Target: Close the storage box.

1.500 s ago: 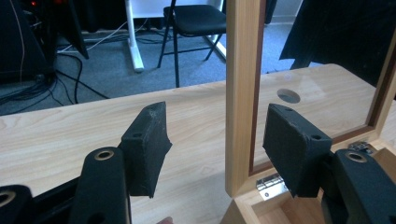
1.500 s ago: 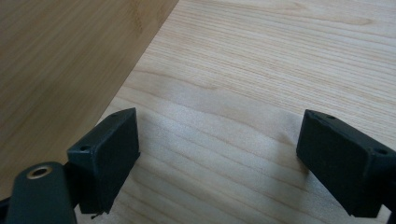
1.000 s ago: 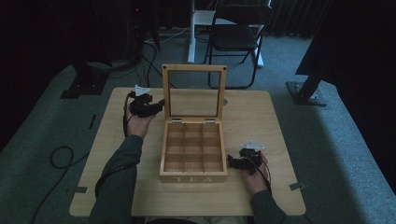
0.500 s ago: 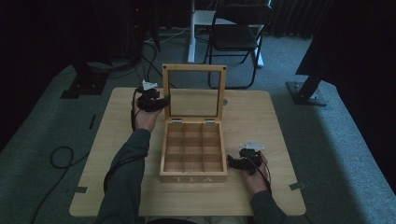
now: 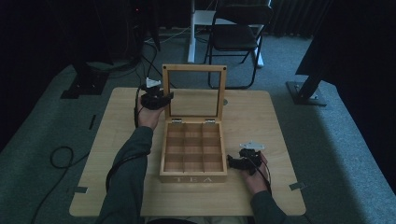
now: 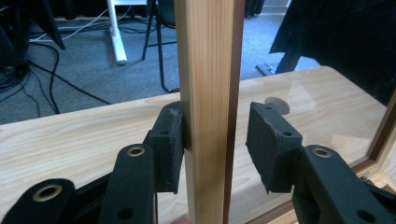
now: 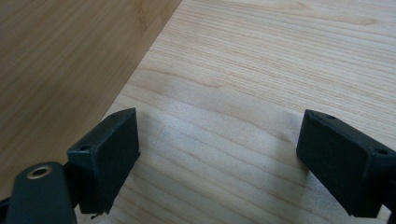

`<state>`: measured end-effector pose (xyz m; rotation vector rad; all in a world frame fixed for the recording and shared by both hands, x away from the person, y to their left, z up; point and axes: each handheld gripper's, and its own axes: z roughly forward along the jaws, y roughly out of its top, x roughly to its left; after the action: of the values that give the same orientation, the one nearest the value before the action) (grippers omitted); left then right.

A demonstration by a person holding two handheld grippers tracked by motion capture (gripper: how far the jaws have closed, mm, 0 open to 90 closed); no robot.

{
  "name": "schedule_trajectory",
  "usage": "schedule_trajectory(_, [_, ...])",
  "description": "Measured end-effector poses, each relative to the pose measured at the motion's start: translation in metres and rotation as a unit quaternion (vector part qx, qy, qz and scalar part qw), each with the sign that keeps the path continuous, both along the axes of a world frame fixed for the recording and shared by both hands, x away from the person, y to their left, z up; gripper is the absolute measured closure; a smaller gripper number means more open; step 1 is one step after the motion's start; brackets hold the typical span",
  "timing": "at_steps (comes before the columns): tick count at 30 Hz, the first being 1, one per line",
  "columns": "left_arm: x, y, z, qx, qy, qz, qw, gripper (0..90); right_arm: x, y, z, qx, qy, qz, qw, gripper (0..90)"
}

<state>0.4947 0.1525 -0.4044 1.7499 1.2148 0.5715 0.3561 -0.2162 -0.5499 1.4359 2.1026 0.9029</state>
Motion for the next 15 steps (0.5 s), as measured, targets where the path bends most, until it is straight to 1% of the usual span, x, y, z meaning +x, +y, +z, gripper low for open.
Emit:
schedule_trajectory(1, [0.0, 0.001, 0.0, -0.004, 0.002, 0.001, 1.0, 59.3, 0.0, 0.0, 0.0, 0.0, 0.0, 0.0, 1.0, 12.7])
schedule_trajectory(3, [0.0, 0.001, 0.0, -0.004, 0.002, 0.001, 1.0, 60.0, 0.0, 0.0, 0.0, 0.0, 0.0, 0.0, 1.0, 12.7])
schedule_trajectory(4, [-0.002, 0.001, 0.0, -0.008, 0.002, 0.003, 1.0, 60.1, 0.0, 0.0, 0.0, 0.0, 0.0, 0.0, 1.0, 12.7])
schedule_trajectory(7, [-0.006, 0.001, 0.0, -0.007, -0.004, 0.004, 1.0, 60.4, 0.0, 0.0, 0.0, 0.0, 0.0, 0.0, 1.0, 12.7])
schedule_trajectory(9, [-0.006, 0.001, 0.0, -0.007, -0.004, 0.004, 1.0, 60.6, 0.0, 0.0, 0.0, 0.0, 0.0, 0.0, 1.0, 12.7])
schedule_trajectory(13, [-0.014, 0.002, 0.001, -0.011, -0.012, 0.003, 0.9999, 60.7, 0.0, 0.0, 0.0, 0.0, 0.0, 0.0, 1.0, 12.7])
schedule_trajectory(15, [-0.017, 0.002, 0.001, -0.018, -0.013, 0.006, 0.9997, 60.7, 0.0, 0.0, 0.0, 0.0, 0.0, 0.0, 1.0, 12.7])
